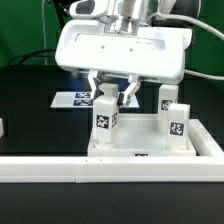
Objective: Assemble square table
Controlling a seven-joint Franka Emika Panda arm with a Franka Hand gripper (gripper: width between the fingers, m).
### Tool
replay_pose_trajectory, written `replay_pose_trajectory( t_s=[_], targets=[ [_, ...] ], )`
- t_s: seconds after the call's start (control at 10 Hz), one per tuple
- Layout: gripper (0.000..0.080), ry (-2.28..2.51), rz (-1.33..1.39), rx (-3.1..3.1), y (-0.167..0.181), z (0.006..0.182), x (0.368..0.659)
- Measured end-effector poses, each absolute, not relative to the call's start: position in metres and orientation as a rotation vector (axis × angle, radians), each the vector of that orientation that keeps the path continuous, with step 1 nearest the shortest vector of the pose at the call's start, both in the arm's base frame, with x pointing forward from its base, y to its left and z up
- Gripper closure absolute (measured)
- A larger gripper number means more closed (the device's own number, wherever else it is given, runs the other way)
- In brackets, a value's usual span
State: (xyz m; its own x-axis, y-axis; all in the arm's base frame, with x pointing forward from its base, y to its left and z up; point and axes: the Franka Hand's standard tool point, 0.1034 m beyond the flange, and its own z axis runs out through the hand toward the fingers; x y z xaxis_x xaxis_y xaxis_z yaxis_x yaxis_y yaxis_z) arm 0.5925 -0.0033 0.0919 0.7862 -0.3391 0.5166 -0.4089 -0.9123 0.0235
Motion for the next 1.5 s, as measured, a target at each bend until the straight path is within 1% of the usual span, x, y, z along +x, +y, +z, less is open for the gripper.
replay_pose_trajectory(
  t_s=[0.2,0.3,0.4,0.5,0.6,1.3,1.4,1.5],
  targets=[
    [0.0509,-0.585,0.781,2.841,-0.004,0.092,0.592],
    [0.0425,-0.583,0.781,2.841,-0.004,0.092,0.592],
    [0.0273,-0.582,0.78,2.841,-0.004,0.091,0.592],
    [0.0188,-0.586,0.78,2.84,-0.005,0.091,0.592],
    [0.0161,-0.588,0.78,2.839,-0.005,0.091,0.592],
    [0.0151,-0.565,0.765,2.842,-0.007,0.092,0.592],
    [0.0151,-0.595,0.717,2.861,-0.015,0.099,0.596],
    [0.0151,-0.681,0.67,2.899,-0.024,0.109,0.599]
  ],
)
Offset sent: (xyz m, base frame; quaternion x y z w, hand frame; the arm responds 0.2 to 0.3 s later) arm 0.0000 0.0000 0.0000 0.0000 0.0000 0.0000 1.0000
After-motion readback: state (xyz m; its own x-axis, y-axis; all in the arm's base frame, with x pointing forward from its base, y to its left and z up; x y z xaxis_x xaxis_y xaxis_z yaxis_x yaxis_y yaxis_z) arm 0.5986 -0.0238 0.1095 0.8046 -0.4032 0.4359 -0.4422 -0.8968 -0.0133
